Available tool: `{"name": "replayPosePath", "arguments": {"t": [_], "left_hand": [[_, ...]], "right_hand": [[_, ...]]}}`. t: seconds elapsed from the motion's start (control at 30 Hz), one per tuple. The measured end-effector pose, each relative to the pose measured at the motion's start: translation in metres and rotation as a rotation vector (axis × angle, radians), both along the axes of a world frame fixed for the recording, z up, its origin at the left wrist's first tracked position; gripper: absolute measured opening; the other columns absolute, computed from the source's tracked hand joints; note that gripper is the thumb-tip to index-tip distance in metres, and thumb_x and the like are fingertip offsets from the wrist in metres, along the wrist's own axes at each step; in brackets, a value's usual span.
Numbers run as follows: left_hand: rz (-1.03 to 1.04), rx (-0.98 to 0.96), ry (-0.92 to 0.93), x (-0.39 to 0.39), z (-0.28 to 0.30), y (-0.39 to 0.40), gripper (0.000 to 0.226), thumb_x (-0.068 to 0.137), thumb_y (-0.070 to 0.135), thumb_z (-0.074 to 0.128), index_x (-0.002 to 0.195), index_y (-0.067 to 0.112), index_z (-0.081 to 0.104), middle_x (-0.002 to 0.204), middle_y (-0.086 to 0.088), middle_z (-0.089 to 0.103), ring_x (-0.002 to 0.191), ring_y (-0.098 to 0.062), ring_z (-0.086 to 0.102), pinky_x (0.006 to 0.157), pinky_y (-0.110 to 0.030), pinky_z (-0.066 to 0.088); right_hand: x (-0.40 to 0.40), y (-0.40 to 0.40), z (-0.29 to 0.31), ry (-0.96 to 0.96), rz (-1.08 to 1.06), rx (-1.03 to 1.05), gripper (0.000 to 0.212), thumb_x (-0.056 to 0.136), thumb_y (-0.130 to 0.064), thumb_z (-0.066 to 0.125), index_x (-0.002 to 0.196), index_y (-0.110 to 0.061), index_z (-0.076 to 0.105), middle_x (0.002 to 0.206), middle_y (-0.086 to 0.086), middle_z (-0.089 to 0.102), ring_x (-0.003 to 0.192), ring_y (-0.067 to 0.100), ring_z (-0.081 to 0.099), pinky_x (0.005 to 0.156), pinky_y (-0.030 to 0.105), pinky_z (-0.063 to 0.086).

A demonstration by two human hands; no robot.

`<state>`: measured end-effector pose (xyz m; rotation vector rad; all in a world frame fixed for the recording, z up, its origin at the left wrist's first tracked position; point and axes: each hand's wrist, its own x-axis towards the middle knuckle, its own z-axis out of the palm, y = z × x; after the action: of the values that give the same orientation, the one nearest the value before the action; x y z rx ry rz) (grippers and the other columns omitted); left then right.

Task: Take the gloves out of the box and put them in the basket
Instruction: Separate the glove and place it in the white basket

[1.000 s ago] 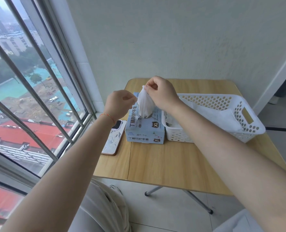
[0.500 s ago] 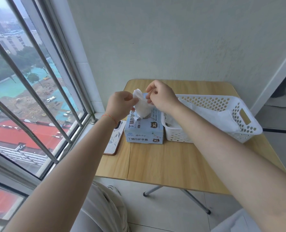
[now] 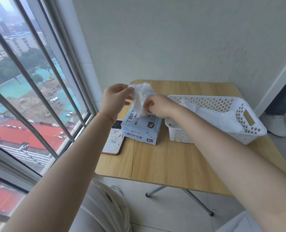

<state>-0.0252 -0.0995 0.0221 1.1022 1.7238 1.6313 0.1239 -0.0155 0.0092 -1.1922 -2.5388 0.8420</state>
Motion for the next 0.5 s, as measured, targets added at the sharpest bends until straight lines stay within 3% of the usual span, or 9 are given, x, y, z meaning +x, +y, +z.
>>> {"name": "replayPosePath", "arguments": {"t": [0.1, 0.23, 0.3, 0.37, 0.43, 0.5], "left_hand": [[-0.081, -0.089, 0.048, -0.003, -0.002, -0.001, 0.007, 0.088, 0.013, 0.064, 0.084, 0.009, 0.069, 0.080, -0.002, 0.069, 0.072, -0.010, 0.065, 0.072, -0.031, 0.053], [-0.152, -0.125, 0.061, -0.004, -0.001, -0.001, 0.012, 0.090, 0.012, 0.059, 0.083, 0.015, 0.069, 0.081, 0.003, 0.069, 0.078, -0.009, 0.064, 0.080, -0.033, 0.052], [-0.183, -0.139, 0.053, -0.004, -0.002, 0.000, 0.012, 0.087, 0.014, 0.058, 0.081, 0.017, 0.068, 0.082, 0.003, 0.068, 0.080, -0.010, 0.063, 0.084, -0.037, 0.053], [-0.206, -0.162, 0.045, -0.002, -0.002, -0.001, 0.014, 0.078, 0.021, 0.057, 0.083, 0.016, 0.068, 0.087, 0.001, 0.068, 0.085, -0.012, 0.063, 0.090, -0.039, 0.053], [-0.224, -0.180, 0.006, -0.001, -0.003, -0.001, 0.025, 0.072, 0.024, 0.054, 0.090, 0.011, 0.066, 0.092, -0.003, 0.067, 0.089, -0.016, 0.063, 0.094, -0.043, 0.053], [-0.251, -0.195, -0.025, 0.001, -0.007, 0.000, 0.035, 0.070, 0.024, 0.058, 0.101, 0.008, 0.060, 0.099, -0.006, 0.066, 0.093, -0.020, 0.065, 0.096, -0.045, 0.054]], "right_hand": [[-0.002, 0.005, 0.001, 0.307, -0.153, -0.020, 0.035, 0.089, -0.011, 0.054, 0.123, -0.017, 0.046, 0.116, 0.006, 0.055, 0.099, 0.021, 0.056, 0.074, 0.027, 0.041], [-0.005, 0.003, 0.011, 0.396, -0.084, -0.005, 0.076, 0.083, -0.019, 0.069, 0.145, -0.032, 0.027, 0.128, 0.007, 0.040, 0.102, 0.021, 0.049, 0.089, 0.032, 0.045], [-0.007, 0.003, 0.015, 0.425, -0.071, -0.004, 0.079, 0.082, -0.020, 0.071, 0.146, -0.038, 0.027, 0.128, 0.007, 0.037, 0.103, 0.020, 0.047, 0.089, 0.030, 0.044], [-0.008, 0.004, 0.021, 0.392, -0.037, 0.001, 0.061, 0.082, -0.020, 0.070, 0.135, -0.035, 0.045, 0.124, 0.004, 0.040, 0.106, 0.017, 0.046, 0.085, 0.025, 0.040], [-0.009, 0.005, 0.025, 0.309, -0.005, 0.040, 0.029, 0.082, -0.025, 0.072, 0.110, -0.025, 0.063, 0.112, 0.001, 0.049, 0.103, 0.016, 0.049, 0.076, 0.025, 0.039], [-0.010, 0.005, 0.028, 0.286, -0.005, 0.078, 0.018, 0.082, -0.028, 0.072, 0.093, -0.017, 0.064, 0.101, 0.000, 0.058, 0.087, 0.014, 0.053, 0.062, 0.022, 0.041]]}}
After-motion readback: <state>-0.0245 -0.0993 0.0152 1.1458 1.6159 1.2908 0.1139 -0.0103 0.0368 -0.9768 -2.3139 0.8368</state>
